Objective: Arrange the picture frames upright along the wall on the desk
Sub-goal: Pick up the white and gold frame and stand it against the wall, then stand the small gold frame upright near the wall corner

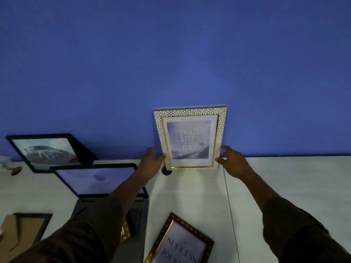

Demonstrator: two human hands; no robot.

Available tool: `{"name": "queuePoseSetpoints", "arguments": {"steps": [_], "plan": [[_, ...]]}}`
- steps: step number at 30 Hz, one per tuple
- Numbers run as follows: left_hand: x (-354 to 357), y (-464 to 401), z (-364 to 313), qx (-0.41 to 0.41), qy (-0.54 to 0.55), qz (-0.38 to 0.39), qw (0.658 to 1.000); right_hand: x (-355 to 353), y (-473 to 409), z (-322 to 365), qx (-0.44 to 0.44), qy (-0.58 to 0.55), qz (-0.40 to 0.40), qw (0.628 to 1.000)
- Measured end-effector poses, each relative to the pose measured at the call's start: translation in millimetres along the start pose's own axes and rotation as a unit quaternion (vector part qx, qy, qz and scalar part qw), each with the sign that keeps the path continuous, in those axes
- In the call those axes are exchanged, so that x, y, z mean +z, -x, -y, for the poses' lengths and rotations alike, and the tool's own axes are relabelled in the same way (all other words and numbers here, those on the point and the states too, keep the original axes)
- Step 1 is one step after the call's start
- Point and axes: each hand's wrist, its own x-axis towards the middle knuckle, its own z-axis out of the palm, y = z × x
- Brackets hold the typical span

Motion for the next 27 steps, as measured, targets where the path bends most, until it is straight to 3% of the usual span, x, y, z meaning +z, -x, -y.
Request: {"name": "queuePoseSetpoints", "arguments": {"steps": [13, 27], "plan": [[-66.0, 130.4, 80.5, 0.033, 0.032, 0.065, 0.997, 43.6, 143.2, 68.2, -0.005, -0.006, -0.060, 0.998], [-69.5, 241.4, 194.8, 0.002, 0.015, 0.118, 0.993, 171.2, 281.6, 55.7, 0.060, -0.054, 0.017, 0.997]]}}
